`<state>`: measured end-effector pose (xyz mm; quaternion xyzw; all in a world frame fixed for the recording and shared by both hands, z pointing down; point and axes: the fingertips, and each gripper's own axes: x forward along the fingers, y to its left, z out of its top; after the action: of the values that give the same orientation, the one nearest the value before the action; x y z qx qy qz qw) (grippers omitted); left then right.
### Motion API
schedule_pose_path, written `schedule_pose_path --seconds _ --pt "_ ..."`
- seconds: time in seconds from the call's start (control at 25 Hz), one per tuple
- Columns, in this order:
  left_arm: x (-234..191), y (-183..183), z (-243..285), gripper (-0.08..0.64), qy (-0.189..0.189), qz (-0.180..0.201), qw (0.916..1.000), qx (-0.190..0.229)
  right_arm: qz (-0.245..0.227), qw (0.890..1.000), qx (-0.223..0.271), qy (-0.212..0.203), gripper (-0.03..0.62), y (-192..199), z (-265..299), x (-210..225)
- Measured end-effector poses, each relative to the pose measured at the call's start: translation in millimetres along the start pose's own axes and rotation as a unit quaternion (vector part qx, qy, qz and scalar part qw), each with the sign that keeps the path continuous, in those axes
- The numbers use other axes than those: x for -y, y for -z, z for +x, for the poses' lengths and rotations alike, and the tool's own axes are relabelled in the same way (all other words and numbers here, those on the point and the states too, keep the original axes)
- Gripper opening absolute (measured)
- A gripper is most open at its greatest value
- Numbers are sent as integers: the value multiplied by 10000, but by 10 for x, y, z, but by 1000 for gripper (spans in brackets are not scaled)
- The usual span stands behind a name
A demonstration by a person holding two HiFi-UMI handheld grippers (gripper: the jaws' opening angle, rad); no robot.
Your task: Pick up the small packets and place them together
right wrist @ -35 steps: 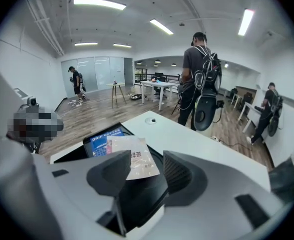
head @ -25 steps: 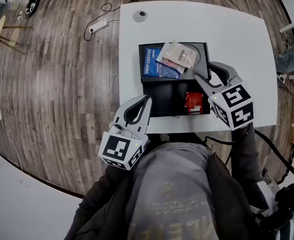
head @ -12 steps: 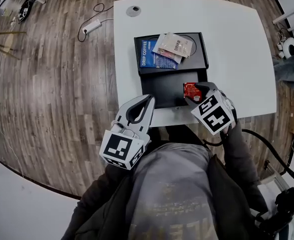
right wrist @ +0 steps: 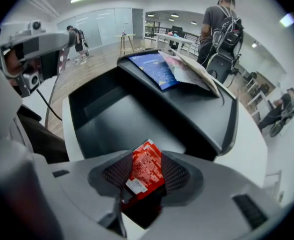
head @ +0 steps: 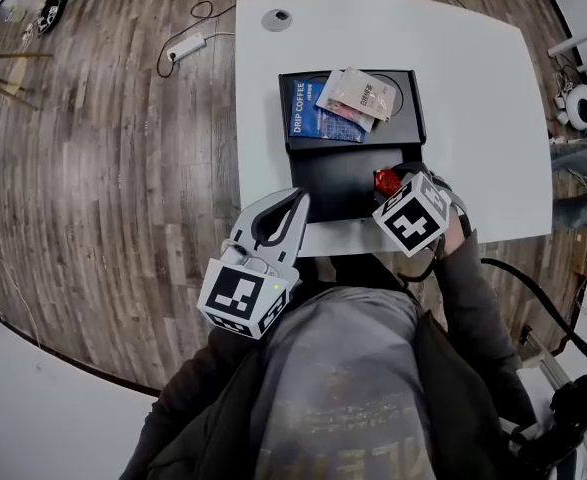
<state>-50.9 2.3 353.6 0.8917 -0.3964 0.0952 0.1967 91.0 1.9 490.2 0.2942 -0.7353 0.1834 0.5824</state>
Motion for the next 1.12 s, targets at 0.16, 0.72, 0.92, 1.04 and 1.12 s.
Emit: schedule_pose_path --seconds 0.16,0.72,0.92,1.04,1.12 --pt "-44 11 33 2 4 -46 10000 -21 -586 9970 -414 283 88 71 48 31" --pt "-68 87 8 2 24 -76 9999 -83 69 9920 1228 -302 5 -345 -204 -218" --pt "-60 73 -34 1 -10 -47 10000 -54 -650 9915 126 1124 5 -111 -161 173" --pt "-72 56 -47 1 -12 -47 10000 -49 -481 9933 232 1029 5 -64 -217 228" --pt "-26 9 -7 1 90 19 10000 -37 105 9947 738 702 5 -116 -333 175"
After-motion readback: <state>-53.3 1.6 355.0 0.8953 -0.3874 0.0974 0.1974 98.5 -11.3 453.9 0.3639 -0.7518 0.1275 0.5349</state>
